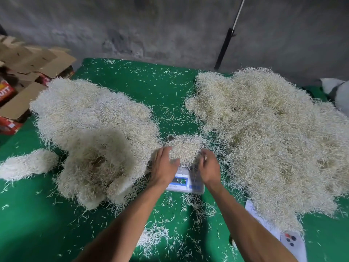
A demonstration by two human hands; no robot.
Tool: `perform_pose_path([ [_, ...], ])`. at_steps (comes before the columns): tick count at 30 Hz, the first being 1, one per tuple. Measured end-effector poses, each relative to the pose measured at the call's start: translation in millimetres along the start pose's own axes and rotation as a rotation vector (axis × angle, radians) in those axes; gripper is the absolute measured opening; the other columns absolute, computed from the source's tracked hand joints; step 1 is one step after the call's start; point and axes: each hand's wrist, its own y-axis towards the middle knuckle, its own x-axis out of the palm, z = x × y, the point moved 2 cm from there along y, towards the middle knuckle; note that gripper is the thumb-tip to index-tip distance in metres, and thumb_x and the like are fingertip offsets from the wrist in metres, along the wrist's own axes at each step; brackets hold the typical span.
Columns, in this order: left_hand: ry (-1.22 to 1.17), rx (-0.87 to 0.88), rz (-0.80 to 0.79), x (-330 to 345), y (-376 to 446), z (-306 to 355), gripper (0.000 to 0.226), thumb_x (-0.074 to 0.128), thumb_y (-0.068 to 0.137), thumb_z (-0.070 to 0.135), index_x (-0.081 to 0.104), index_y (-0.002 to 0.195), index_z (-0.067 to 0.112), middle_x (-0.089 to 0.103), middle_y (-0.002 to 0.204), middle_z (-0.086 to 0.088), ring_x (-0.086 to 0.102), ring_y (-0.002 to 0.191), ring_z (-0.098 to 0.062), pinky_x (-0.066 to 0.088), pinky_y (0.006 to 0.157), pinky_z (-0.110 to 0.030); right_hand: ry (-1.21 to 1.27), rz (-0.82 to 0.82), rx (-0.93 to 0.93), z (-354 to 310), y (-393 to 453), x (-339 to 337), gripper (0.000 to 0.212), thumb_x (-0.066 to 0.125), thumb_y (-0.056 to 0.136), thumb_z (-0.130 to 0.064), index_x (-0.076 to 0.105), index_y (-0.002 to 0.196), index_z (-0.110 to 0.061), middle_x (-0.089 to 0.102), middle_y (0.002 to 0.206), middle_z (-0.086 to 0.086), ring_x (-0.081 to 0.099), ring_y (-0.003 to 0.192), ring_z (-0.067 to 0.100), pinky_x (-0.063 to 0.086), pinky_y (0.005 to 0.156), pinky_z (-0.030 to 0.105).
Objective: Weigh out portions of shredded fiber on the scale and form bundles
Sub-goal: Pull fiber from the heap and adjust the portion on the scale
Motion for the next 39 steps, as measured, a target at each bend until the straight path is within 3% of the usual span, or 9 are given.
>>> perform_pose_path([
  [3, 0.093, 0.117, -0.019, 2, 35, 28, 0.060, 0.067, 0.094, 0.042, 0.044, 0.147, 0.023, 0.045, 0.150, 0.007, 0.034, 0.139, -0.012, 0.015, 0.119, -0.031, 0.015, 0.007, 0.027, -8, 42, -10, 0.051, 0.054, 0.101, -0.003, 0.042, 0.147, -0.021, 0.060, 0.114, -0.003, 0.068, 0.074, 0.019, 0.061, 0.058, 0.035],
  [6, 0.223, 0.181, -0.164, 17, 69, 45, 0.074, 0.066, 0.092, 0.050, 0.033, 0.153, 0.023, 0.040, 0.154, 0.003, 0.031, 0.144, -0.017, 0.017, 0.120, -0.036, -0.042, -0.171, 0.028, -7, 76, -14, 0.070, 0.057, 0.098, 0.001, 0.035, 0.153, -0.035, 0.049, 0.117, -0.009, 0.069, 0.082, 0.021, 0.063, 0.064, 0.037],
  [12, 0.507, 0.159, -0.428, 61, 111, 42, 0.071, 0.071, 0.090, 0.045, 0.040, 0.149, 0.018, 0.055, 0.143, -0.006, 0.047, 0.131, -0.026, 0.032, 0.114, -0.046, -0.418, -0.455, -0.093, 17, 119, -4, 0.014, 0.062, 0.095, -0.004, 0.057, 0.107, -0.009, 0.059, 0.111, 0.006, 0.066, 0.083, 0.016, 0.060, 0.066, 0.028],
  [15, 0.503, 0.194, -0.379, 69, 120, 36, 0.055, 0.074, 0.089, 0.040, 0.054, 0.136, 0.019, 0.065, 0.129, -0.003, 0.057, 0.118, -0.022, 0.038, 0.109, -0.042, -0.285, -0.475, -0.027, 19, 140, -11, 0.028, 0.058, 0.097, -0.001, 0.057, 0.122, -0.013, 0.062, 0.100, 0.007, 0.070, 0.080, 0.026, 0.062, 0.065, 0.031],
  [21, 0.434, 0.117, -0.218, 71, 130, 55, 0.069, 0.074, 0.080, 0.060, 0.059, 0.135, 0.022, 0.072, 0.117, -0.003, 0.067, 0.093, -0.019, 0.058, 0.087, -0.043, -0.174, -0.340, -0.002, 19, 186, -50, 0.023, 0.058, 0.102, -0.013, 0.064, 0.125, -0.014, 0.068, 0.091, 0.013, 0.070, 0.070, 0.025, 0.063, 0.063, 0.045],
  [29, 0.297, 0.102, -0.280, 70, 131, 70, 0.076, 0.082, 0.077, 0.043, 0.055, 0.141, 0.012, 0.074, 0.104, -0.009, 0.071, 0.081, -0.018, 0.059, 0.060, -0.030, -0.017, 0.010, 0.247, 32, 224, -101, 0.024, 0.057, 0.098, 0.004, 0.065, 0.120, -0.001, 0.067, 0.108, 0.006, 0.070, 0.091, 0.024, 0.061, 0.066, 0.024],
  [33, 0.375, 0.130, -0.316, 55, 129, 58, 0.012, 0.071, 0.081, 0.014, 0.065, 0.088, 0.006, 0.055, 0.064, 0.004, 0.056, 0.054, -0.015, 0.047, 0.046, -0.024, 0.176, 0.201, 0.439, 48, 245, -146, 0.016, 0.061, 0.099, -0.004, 0.066, 0.113, 0.002, 0.070, 0.107, 0.015, 0.068, 0.084, 0.021, 0.058, 0.057, 0.020],
  [36, 0.431, 0.149, -0.377, 48, 125, 49, 0.034, 0.057, 0.080, 0.004, 0.036, 0.058, 0.019, 0.035, 0.053, 0.005, 0.030, 0.045, -0.010, 0.028, 0.042, -0.021, 0.409, 0.339, 0.573, 48, 252, -170, 0.023, 0.061, 0.102, -0.011, 0.063, 0.121, 0.002, 0.067, 0.092, 0.006, 0.061, 0.071, 0.012, 0.048, 0.047, 0.017],
  [39, 0.550, 0.102, -0.449, 47, 123, 36, 0.022, 0.052, 0.081, 0.004, 0.046, 0.062, 0.014, 0.046, 0.059, 0.000, 0.045, 0.051, -0.015, 0.033, 0.043, -0.023, 0.611, 0.374, 0.654, 42, 248, -180, 0.031, 0.056, 0.102, -0.011, 0.057, 0.129, 0.005, 0.059, 0.082, -0.001, 0.060, 0.072, 0.011, 0.049, 0.052, 0.019],
])
